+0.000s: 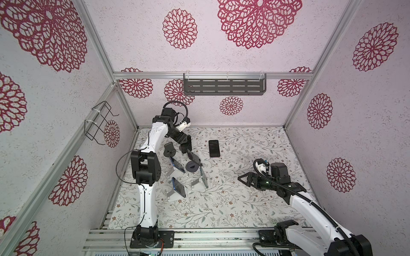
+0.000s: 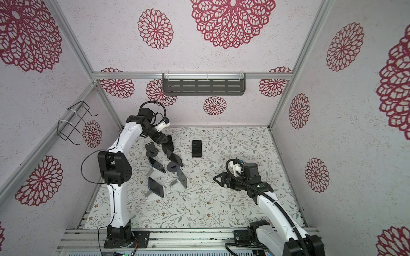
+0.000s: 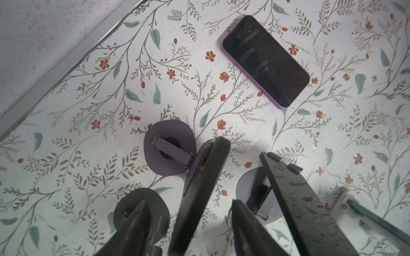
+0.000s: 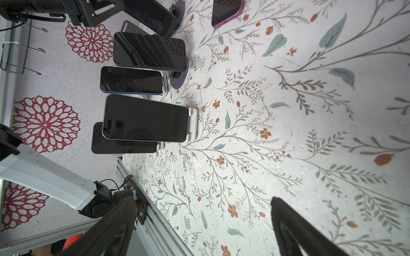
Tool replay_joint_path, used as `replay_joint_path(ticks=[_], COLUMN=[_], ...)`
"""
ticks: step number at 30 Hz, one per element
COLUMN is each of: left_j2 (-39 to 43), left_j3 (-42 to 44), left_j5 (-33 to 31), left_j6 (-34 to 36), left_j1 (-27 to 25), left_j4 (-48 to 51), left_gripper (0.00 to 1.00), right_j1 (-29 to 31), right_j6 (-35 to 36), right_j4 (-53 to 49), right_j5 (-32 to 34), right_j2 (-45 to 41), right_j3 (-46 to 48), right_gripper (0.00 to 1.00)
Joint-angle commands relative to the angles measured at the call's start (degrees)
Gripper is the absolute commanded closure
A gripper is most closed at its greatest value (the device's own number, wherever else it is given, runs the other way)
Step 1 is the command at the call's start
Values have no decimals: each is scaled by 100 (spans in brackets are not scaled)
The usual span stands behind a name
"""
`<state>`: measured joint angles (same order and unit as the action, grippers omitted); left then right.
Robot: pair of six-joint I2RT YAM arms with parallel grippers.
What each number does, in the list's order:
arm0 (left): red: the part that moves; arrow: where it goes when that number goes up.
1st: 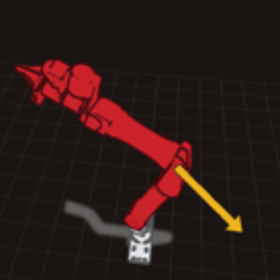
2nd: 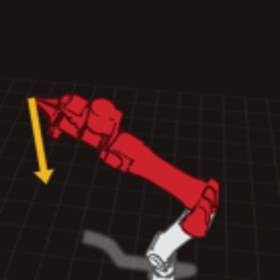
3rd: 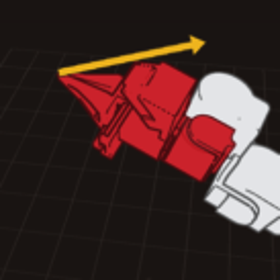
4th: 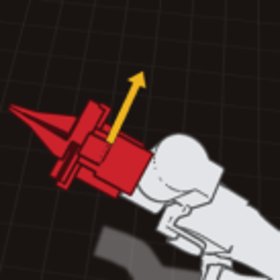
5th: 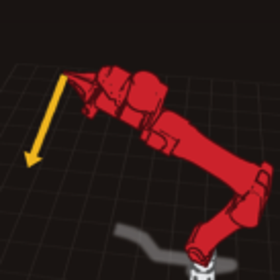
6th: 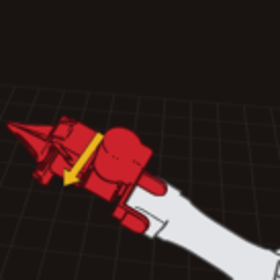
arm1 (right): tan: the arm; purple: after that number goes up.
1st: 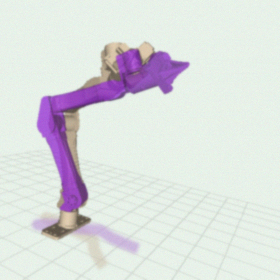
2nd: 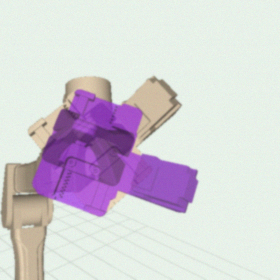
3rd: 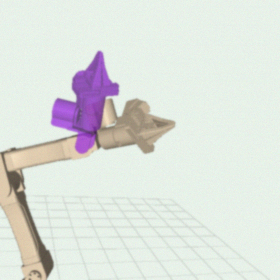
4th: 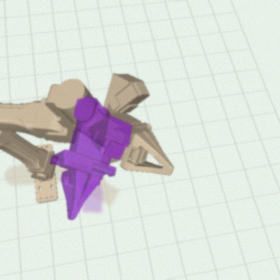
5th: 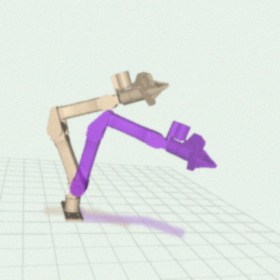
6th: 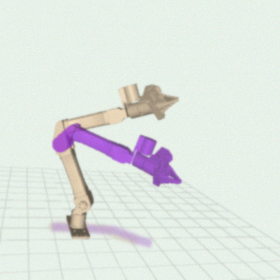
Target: Remove the phone from the phone stand
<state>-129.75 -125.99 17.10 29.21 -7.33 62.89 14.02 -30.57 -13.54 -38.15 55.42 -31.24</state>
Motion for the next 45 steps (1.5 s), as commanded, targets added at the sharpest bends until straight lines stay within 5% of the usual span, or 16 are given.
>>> replay_joint_path(ticks=[1, 6, 20, 31, 39, 45], left_j2=[-120, -155, -84, 433, 795, 1140], left_j3=[-175, -174, -272, -316, -691, -777], left_j5=[59, 23, -60, 90, 97, 661], left_j6=[120, 111, 129, -380, -1242, -3278], left_j1=[-30, -72, -136, -125, -93, -64], left_j4=[127, 134, 247, -41, -259, -699], left_gripper=[50, 64, 84, 88, 100, 100], right_j1=[-22, -22, -22, -23, -14, 35], right_j6=[12, 5, 46, 142, 462, 1154], right_j4=[129, 177, 210, 238, 80, -456], right_j5=[-16, -46, -135, -166, -24, 267], right_j2=[53, 189, 223, 221, 352, 700], right_j3=[22, 4, 53, -169, -836, -1787], right_gripper=[3, 3, 3, 3, 5, 6])
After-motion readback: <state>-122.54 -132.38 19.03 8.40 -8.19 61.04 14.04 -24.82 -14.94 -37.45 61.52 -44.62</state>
